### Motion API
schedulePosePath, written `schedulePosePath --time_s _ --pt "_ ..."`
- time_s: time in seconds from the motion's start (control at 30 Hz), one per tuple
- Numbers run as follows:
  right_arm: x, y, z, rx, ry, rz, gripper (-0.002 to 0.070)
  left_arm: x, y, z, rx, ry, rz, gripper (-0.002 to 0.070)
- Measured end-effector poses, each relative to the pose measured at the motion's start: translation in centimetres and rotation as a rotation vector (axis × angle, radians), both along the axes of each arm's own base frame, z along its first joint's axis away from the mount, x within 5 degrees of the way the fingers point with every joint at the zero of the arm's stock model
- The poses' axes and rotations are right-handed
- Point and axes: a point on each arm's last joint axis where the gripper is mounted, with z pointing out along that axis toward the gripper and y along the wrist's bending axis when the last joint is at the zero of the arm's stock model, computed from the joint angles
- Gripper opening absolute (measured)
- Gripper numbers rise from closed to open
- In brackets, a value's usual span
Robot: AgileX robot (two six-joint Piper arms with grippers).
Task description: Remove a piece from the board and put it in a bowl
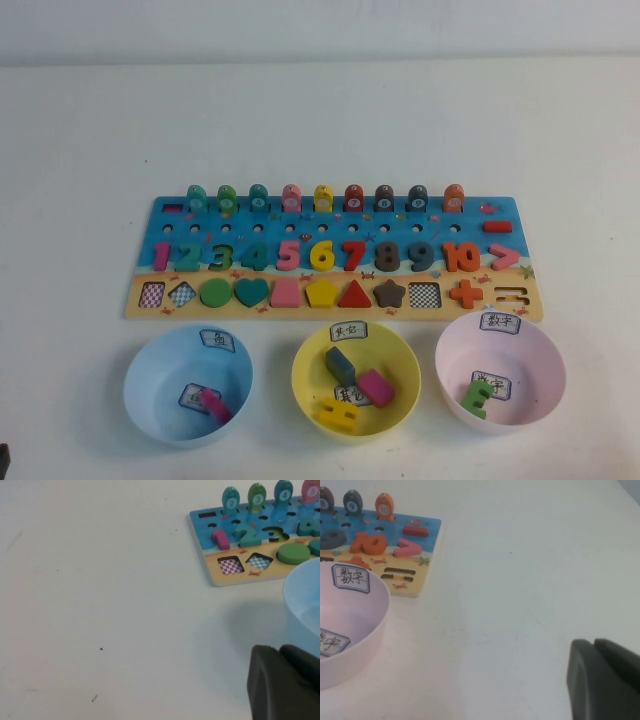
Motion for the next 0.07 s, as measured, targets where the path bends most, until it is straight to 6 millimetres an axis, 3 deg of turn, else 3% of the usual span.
schedulePosePath --time_s 0.07 --pt "0.0 0.01 0.0 0.002 0.0 0.0 -0.0017 0.0 -0.01 0.0 -0.002 0.0 0.0 -0.0002"
